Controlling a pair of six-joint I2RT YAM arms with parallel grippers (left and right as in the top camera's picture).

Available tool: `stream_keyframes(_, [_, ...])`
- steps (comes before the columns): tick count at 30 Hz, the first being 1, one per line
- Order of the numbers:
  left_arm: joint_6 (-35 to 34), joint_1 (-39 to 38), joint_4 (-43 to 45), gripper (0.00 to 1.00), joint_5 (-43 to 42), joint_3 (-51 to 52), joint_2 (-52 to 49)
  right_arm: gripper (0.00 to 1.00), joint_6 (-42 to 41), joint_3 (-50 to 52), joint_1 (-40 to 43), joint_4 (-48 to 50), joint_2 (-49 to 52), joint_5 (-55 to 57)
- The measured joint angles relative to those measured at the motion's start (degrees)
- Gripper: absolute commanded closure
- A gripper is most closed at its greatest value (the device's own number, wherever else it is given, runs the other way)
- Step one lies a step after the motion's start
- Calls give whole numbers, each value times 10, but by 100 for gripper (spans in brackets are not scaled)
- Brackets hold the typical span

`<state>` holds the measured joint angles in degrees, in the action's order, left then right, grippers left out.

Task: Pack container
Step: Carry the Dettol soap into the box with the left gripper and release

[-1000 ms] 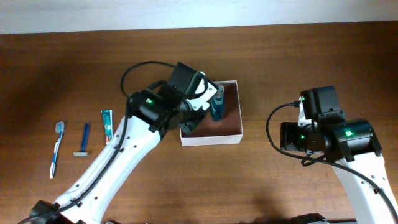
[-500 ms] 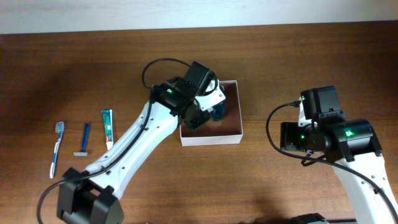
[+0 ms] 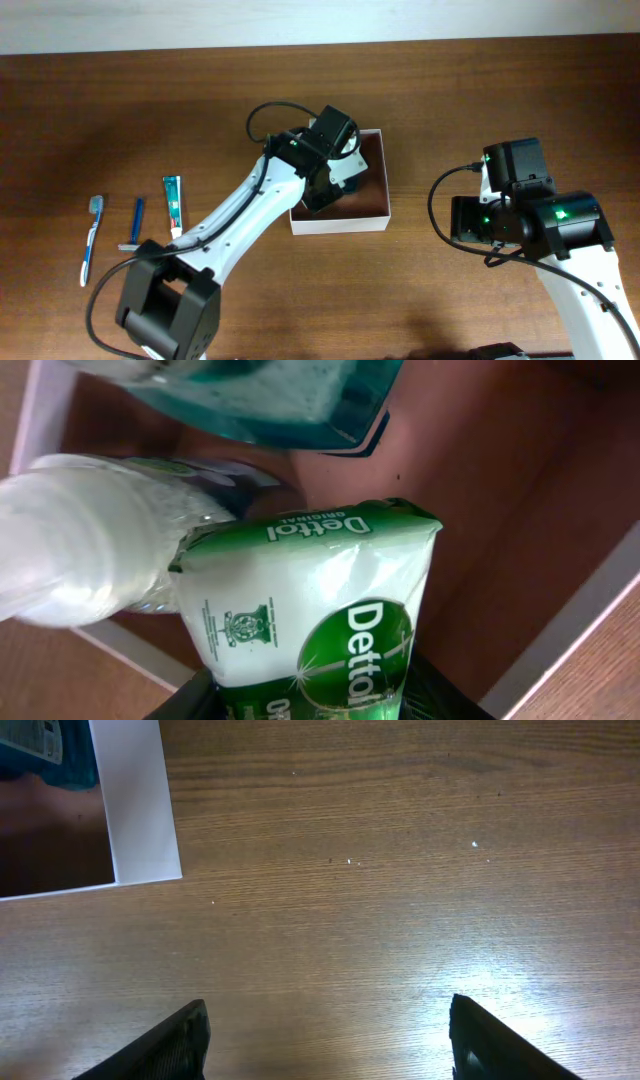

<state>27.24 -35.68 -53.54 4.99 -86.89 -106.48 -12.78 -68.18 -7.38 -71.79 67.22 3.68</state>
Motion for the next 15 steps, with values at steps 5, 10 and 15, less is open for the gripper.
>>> stream_keyframes(5, [0,-3,0,61,0,0,-4,31,1,0,0,0,0,0])
stream_keyframes(10, [3,-8,0,14,0,0,-3,31,2,0,0,0,0,0])
stream_keyframes(15, [4,-8,0,1,5,0,5,31,2,0,0,0,0,0])
